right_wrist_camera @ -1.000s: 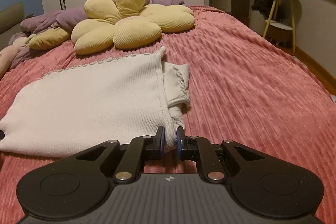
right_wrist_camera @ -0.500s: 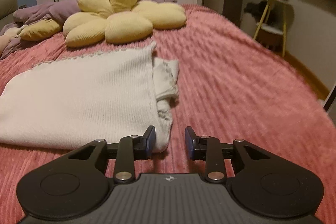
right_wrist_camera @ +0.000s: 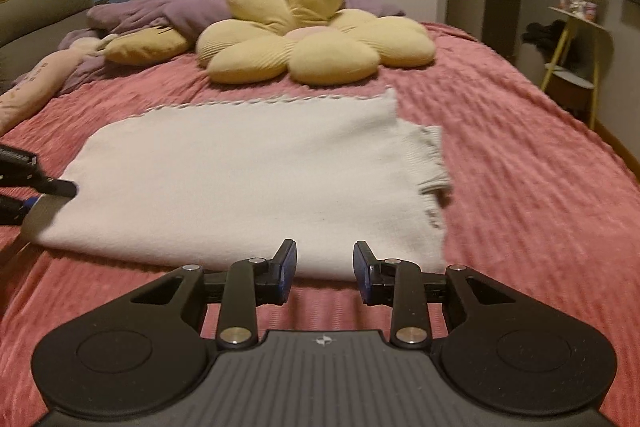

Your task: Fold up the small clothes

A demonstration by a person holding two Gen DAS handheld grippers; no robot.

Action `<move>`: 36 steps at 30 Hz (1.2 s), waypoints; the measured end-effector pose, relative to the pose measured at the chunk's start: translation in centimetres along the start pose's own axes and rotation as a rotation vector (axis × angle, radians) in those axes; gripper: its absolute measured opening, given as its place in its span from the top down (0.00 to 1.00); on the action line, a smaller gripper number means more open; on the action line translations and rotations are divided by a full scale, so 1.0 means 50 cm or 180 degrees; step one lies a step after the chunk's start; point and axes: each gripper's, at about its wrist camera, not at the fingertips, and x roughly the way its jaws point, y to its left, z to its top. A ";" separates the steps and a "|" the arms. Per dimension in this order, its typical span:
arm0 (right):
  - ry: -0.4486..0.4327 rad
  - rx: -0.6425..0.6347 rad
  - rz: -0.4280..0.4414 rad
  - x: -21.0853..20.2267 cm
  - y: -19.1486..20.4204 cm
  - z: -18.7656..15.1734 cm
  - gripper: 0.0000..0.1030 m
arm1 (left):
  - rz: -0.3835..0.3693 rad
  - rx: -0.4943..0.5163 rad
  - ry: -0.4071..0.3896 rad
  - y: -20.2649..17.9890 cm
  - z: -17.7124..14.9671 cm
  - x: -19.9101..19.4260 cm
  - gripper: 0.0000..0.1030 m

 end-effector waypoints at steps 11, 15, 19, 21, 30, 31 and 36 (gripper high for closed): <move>0.0012 -0.0179 0.0189 0.018 0.057 -0.003 0.71 | -0.0079 -0.0039 0.0010 0.003 0.014 0.017 0.79; 0.0041 -0.0212 0.0217 0.020 0.063 -0.006 0.71 | -0.0070 -0.0057 0.0014 -0.014 0.026 0.003 0.82; 0.0005 -0.0150 0.0209 0.011 0.046 -0.003 0.71 | -0.0107 0.0147 -0.0063 -0.070 0.045 -0.026 0.83; -0.0015 -0.0100 0.0189 0.007 0.036 0.000 0.71 | -0.0126 0.0269 -0.0101 -0.109 0.051 -0.038 0.83; -0.0088 -0.0001 -0.0111 0.001 -0.015 -0.007 0.71 | -0.0156 0.1203 -0.0030 -0.337 -0.036 0.008 0.83; -0.0098 -0.0020 -0.0188 0.000 -0.019 -0.008 0.71 | -0.0154 0.1247 0.0037 -0.353 -0.053 0.027 0.83; -0.0063 0.0068 -0.0399 0.011 -0.055 -0.011 0.71 | 0.0071 0.1600 0.0306 -0.407 -0.147 0.126 0.81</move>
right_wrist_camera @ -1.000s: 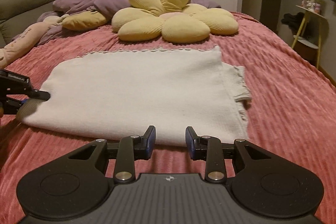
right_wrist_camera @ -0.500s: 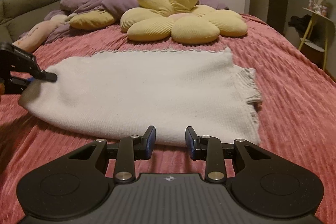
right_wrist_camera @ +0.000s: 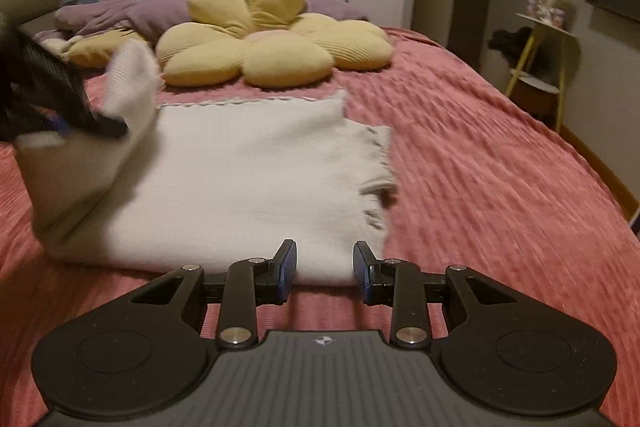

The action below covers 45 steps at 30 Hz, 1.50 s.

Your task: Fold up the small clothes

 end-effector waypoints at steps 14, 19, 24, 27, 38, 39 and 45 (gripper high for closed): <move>0.0141 0.0053 -0.0059 0.025 -0.025 -0.011 0.66 | 0.0008 -0.0309 -0.0416 0.038 -0.047 -0.119 0.40; 0.0102 0.0087 -0.0059 0.018 -0.021 -0.002 0.66 | 0.0507 -0.0494 -0.0444 0.104 -0.066 -0.128 0.40; 0.0055 0.0063 0.0010 0.005 -0.002 0.009 0.66 | 0.0484 -0.0348 -0.0060 0.104 -0.083 -0.059 0.39; 0.0047 0.0037 0.0148 0.002 0.014 0.023 0.63 | 0.0430 -0.0389 -0.0078 0.109 -0.090 -0.044 0.33; 0.0595 0.0714 0.1422 0.107 0.066 0.098 0.43 | 0.0608 -0.0363 -0.0279 0.139 -0.139 -0.119 0.20; 0.0621 0.0692 0.1471 0.115 0.075 0.101 0.44 | 0.0610 -0.0367 -0.0285 0.139 -0.139 -0.120 0.20; 0.0893 0.0693 0.1596 0.162 0.107 0.114 0.46 | 0.0596 -0.0356 -0.0337 0.140 -0.139 -0.122 0.16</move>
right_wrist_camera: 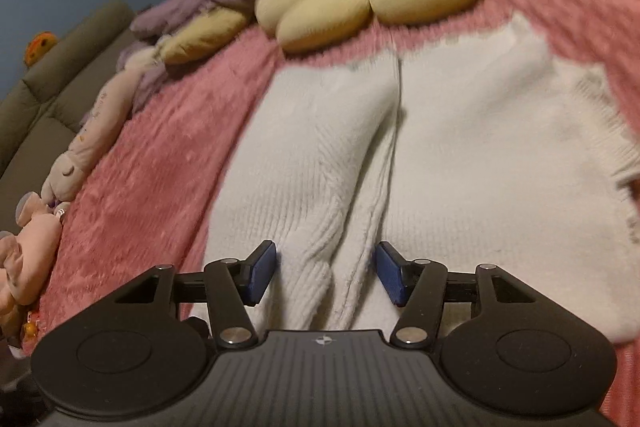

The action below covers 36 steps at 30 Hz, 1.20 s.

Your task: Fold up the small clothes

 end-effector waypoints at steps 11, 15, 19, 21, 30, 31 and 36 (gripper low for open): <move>-0.0327 -0.0651 -0.0271 -0.033 0.042 0.013 0.87 | 0.0014 0.0007 0.0018 -0.010 0.003 -0.006 0.15; -0.1014 -0.1395 -0.1072 -0.096 0.086 -0.012 0.89 | 0.0005 -0.0045 0.0042 -0.022 0.008 0.000 0.15; -0.0913 -0.1412 -0.1566 -0.086 0.040 -0.042 0.89 | -0.0129 -0.0006 0.0127 -0.049 0.010 0.016 0.15; -0.0681 -0.1060 -0.1485 -0.078 -0.010 -0.041 0.88 | -0.0147 0.0089 0.0153 -0.065 0.008 0.023 0.15; -0.0714 0.0129 -0.0351 -0.103 -0.114 0.034 0.50 | -0.0099 0.0175 0.0239 -0.089 0.008 0.049 0.13; -0.0661 0.0203 -0.0322 -0.090 -0.121 0.041 0.50 | -0.0091 0.0192 0.0242 -0.091 0.008 0.049 0.13; -0.0488 0.0218 -0.0315 -0.042 -0.115 0.064 0.85 | -0.0035 0.0240 0.0173 -0.096 0.017 0.035 0.13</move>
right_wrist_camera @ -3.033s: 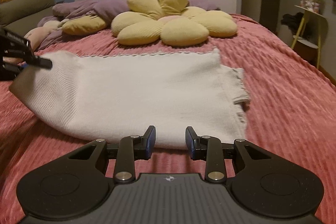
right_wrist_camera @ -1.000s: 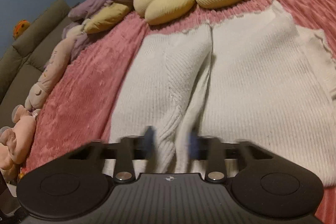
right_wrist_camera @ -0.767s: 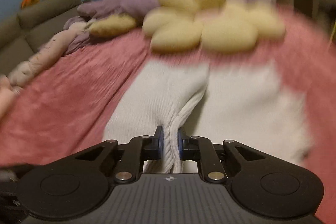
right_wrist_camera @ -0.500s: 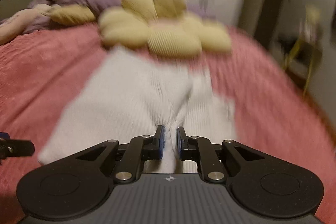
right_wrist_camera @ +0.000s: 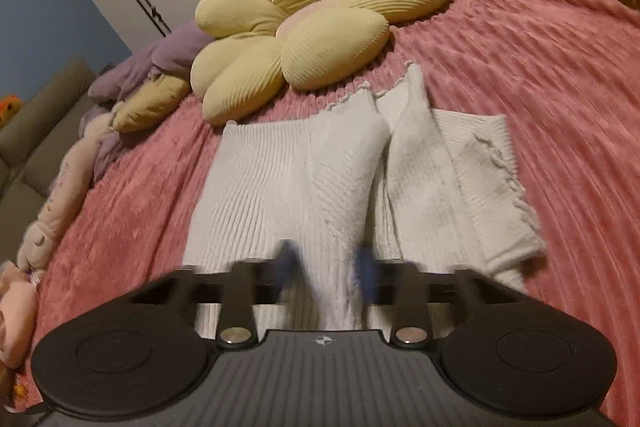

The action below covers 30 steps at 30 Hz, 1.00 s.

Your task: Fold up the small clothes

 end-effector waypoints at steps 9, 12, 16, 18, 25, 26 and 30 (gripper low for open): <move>-0.1052 -0.1789 -0.1345 -0.077 0.113 -0.058 0.90 | 0.0107 0.0106 0.0037 -0.028 0.018 0.004 0.13; -0.0612 -0.1877 -0.1469 -0.028 0.073 -0.074 0.89 | 0.0168 0.0102 0.0094 -0.030 0.015 0.005 0.13; -0.0559 -0.1289 -0.1260 -0.065 0.009 -0.049 0.63 | 0.0217 0.0108 -0.0034 -0.021 0.028 -0.018 0.13; -0.0642 -0.1067 -0.1161 -0.102 -0.009 -0.039 0.62 | 0.0199 0.0061 -0.0155 -0.019 0.043 -0.027 0.13; -0.0476 0.0323 -0.0176 -0.212 -0.099 -0.101 0.62 | -0.0007 0.0002 -0.0084 -0.042 0.038 -0.026 0.12; -0.0375 0.0580 0.0040 -0.216 -0.118 -0.119 0.62 | -0.0023 0.0023 -0.0051 -0.048 0.029 -0.024 0.12; -0.0159 0.1348 0.0610 -0.202 -0.169 -0.165 0.62 | -0.0017 -0.0069 0.0097 -0.060 -0.003 -0.015 0.12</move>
